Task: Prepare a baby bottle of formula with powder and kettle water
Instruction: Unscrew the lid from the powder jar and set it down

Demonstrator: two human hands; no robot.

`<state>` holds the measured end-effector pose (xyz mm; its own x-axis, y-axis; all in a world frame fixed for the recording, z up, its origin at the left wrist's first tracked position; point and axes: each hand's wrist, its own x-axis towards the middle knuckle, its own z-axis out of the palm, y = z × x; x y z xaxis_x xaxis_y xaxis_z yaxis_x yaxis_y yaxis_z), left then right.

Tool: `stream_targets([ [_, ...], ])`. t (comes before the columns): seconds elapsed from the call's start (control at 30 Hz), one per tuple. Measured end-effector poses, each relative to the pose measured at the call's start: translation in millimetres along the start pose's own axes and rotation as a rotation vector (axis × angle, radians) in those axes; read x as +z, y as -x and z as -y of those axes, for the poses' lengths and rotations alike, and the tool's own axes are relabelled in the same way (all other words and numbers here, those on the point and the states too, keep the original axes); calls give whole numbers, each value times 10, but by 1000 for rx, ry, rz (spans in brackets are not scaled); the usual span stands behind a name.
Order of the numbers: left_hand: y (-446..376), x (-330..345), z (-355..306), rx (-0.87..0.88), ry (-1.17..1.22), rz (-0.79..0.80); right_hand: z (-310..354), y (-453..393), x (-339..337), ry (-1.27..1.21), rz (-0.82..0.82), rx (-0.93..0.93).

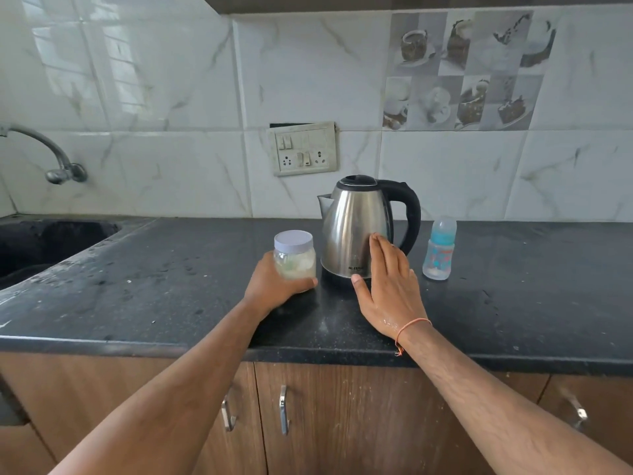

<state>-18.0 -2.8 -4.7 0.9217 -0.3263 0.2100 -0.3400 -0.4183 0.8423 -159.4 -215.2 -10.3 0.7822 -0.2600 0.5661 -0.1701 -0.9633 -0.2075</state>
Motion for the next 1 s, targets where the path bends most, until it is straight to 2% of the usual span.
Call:
stream_targets([
  [0.2,335,191,-174,5,-83,113,11,26,-42,-62,-43,-24],
  [0.37,530,301,-310,65,-215,154,55,28,-145,-222,-57,-26],
  [0.53,577,368,-386,118,-265,154,136,-198,-410,-355,77,-57],
  [0.67,514,391,-342,116,-257,154,259,-400,-616,-173,217,-71],
  [0.83,423,412,-306,167,17,194,480,-620,-816,137,391,-122],
  [1.0,350,456,-285,203,-69,199,623,-764,-879,322,478,-213],
])
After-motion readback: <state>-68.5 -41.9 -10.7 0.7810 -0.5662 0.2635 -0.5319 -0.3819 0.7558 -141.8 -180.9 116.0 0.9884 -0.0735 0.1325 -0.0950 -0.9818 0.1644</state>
